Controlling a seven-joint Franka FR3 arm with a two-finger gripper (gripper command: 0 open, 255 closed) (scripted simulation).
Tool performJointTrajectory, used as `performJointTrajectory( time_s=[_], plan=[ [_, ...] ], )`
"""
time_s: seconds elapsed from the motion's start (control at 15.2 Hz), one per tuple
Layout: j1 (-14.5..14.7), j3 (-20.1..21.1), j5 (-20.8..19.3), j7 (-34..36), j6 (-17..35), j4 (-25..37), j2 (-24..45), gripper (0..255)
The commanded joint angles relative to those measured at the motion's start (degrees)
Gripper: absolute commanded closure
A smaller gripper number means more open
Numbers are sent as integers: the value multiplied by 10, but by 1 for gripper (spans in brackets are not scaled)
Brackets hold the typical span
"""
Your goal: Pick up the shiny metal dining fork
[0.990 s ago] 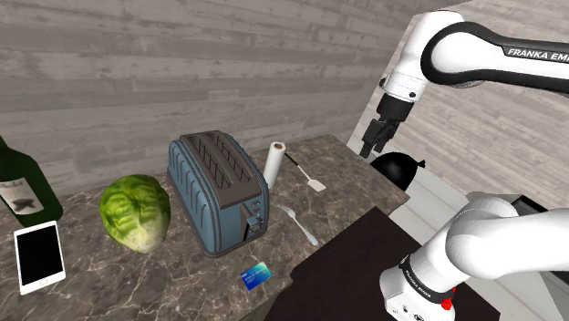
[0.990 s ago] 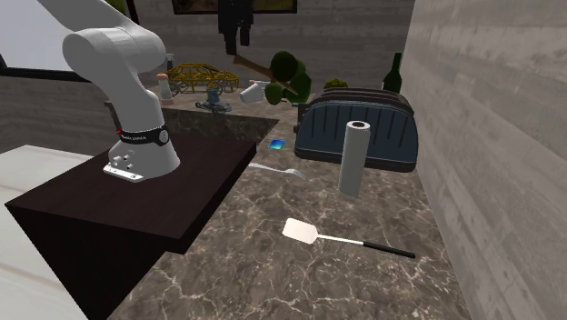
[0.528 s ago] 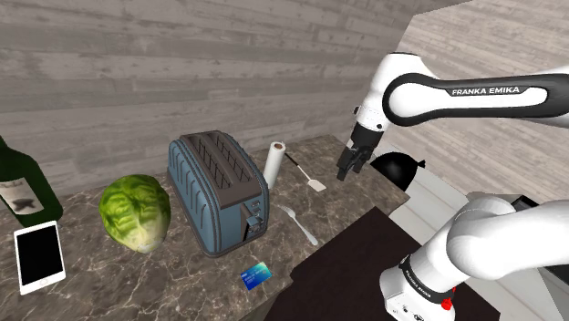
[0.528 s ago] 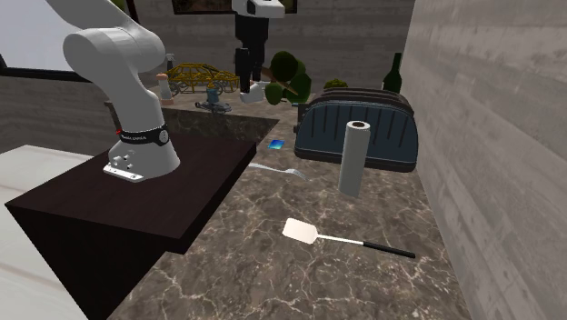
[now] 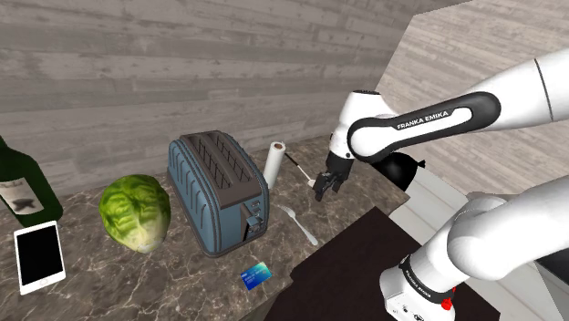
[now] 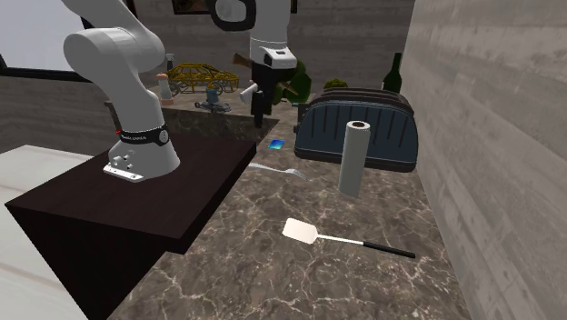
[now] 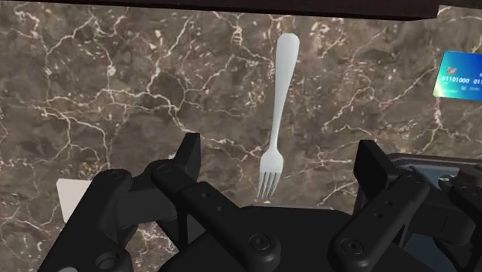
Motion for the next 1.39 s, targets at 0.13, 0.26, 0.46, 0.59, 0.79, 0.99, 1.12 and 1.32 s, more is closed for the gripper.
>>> performJointTrajectory(
  time_s=[0.13,0.26,0.46,0.59,0.79,0.99,1.12,1.32],
  plan=[
    [3,22,-7,28,95,-2,94,0],
    [3,30,-20,45,140,5,149,0],
    [4,34,-53,81,203,23,233,0],
    [10,30,-77,104,234,36,279,0],
    [14,23,-88,111,260,40,310,0],
    [18,16,-99,118,286,45,342,0],
    [21,11,-105,122,298,49,358,0],
    [21,11,-105,122,300,49,359,255]
  ],
)
